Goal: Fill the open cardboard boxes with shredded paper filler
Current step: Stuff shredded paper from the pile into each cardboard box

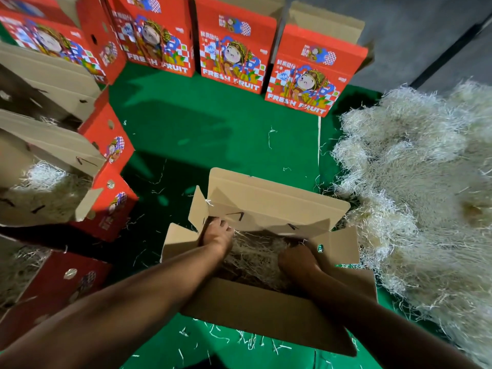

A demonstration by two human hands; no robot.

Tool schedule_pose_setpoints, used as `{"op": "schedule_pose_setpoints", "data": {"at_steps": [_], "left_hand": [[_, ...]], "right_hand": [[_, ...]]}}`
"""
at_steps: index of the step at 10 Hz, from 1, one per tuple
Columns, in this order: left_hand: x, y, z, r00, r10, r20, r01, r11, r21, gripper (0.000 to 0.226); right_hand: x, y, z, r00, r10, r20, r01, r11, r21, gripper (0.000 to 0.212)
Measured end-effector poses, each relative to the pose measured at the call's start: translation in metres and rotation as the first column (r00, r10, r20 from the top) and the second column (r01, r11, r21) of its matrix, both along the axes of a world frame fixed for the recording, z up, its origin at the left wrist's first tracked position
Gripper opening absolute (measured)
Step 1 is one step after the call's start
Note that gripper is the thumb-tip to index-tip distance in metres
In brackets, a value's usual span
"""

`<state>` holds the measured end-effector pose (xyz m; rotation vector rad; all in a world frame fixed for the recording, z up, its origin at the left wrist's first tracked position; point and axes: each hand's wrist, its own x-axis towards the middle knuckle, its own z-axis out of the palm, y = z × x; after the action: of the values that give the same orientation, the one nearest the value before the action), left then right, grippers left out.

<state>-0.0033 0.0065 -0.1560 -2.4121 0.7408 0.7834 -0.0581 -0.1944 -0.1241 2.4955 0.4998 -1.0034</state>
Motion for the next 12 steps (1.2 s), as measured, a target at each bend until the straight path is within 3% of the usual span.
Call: {"op": "schedule_pose_setpoints", "data": {"at_steps": [1, 2, 3, 4, 5, 6, 7, 8, 9, 10, 11, 12], "left_hand": [[0.003, -0.013, 0.021, 0.998, 0.003, -0.062, -0.007, 0.999, -0.054, 0.052], [-0.009, -0.029, 0.034, 0.971, -0.228, 0.074, 0.240, 0.928, -0.287, 0.057], [-0.005, -0.038, 0.036, 0.928, -0.371, -0.020, 0.344, 0.878, -0.334, 0.052], [-0.003, -0.053, 0.027, 0.092, -0.955, -0.281, 0.984, 0.045, 0.170, 0.052], [-0.015, -0.035, -0.009, 0.587, -0.789, -0.180, 0.769, 0.613, -0.183, 0.037], [-0.022, -0.039, -0.001, 0.885, -0.406, -0.227, 0.341, 0.899, -0.275, 0.034], [-0.016, -0.039, -0.002, 0.907, -0.263, -0.329, 0.132, 0.919, -0.371, 0.034], [-0.014, -0.031, 0.014, 0.916, -0.078, -0.393, -0.072, 0.933, -0.353, 0.031], [-0.019, -0.011, 0.019, 0.864, 0.071, -0.498, -0.202, 0.956, -0.214, 0.028], [-0.015, 0.013, 0.009, 0.924, -0.228, -0.306, 0.215, 0.974, -0.076, 0.035], [-0.018, 0.008, 0.018, 0.924, -0.233, -0.304, 0.284, 0.949, 0.137, 0.047], [-0.020, 0.011, 0.020, 0.960, 0.018, -0.279, -0.011, 1.000, 0.027, 0.049]], "right_hand": [[0.006, -0.004, 0.005, 0.987, -0.150, 0.060, 0.135, 0.971, 0.196, 0.033], [0.006, -0.001, 0.006, 0.964, -0.262, 0.048, 0.218, 0.879, 0.424, 0.051], [0.005, 0.000, 0.002, 0.960, -0.281, -0.012, 0.250, 0.833, 0.493, 0.056], [0.002, 0.002, -0.004, 0.945, -0.316, -0.087, 0.315, 0.802, 0.508, 0.057], [-0.006, 0.009, -0.010, 0.987, -0.155, -0.034, 0.154, 0.885, 0.439, 0.052], [-0.005, 0.014, -0.016, 0.991, -0.120, 0.061, 0.089, 0.924, 0.371, 0.047], [0.001, 0.018, -0.021, 0.993, -0.064, 0.101, 0.033, 0.960, 0.279, 0.046], [0.003, 0.012, -0.021, 0.985, 0.105, 0.134, -0.110, 0.994, 0.027, 0.051], [0.005, 0.010, -0.018, 0.981, 0.143, 0.131, -0.134, 0.988, -0.076, 0.046], [0.004, 0.017, -0.019, 0.981, 0.129, 0.147, -0.108, 0.984, -0.139, 0.043], [0.005, 0.014, -0.012, 0.980, 0.091, 0.176, -0.057, 0.980, -0.189, 0.047], [0.006, 0.009, 0.001, 0.988, 0.037, 0.148, -0.015, 0.990, -0.144, 0.052]]}}
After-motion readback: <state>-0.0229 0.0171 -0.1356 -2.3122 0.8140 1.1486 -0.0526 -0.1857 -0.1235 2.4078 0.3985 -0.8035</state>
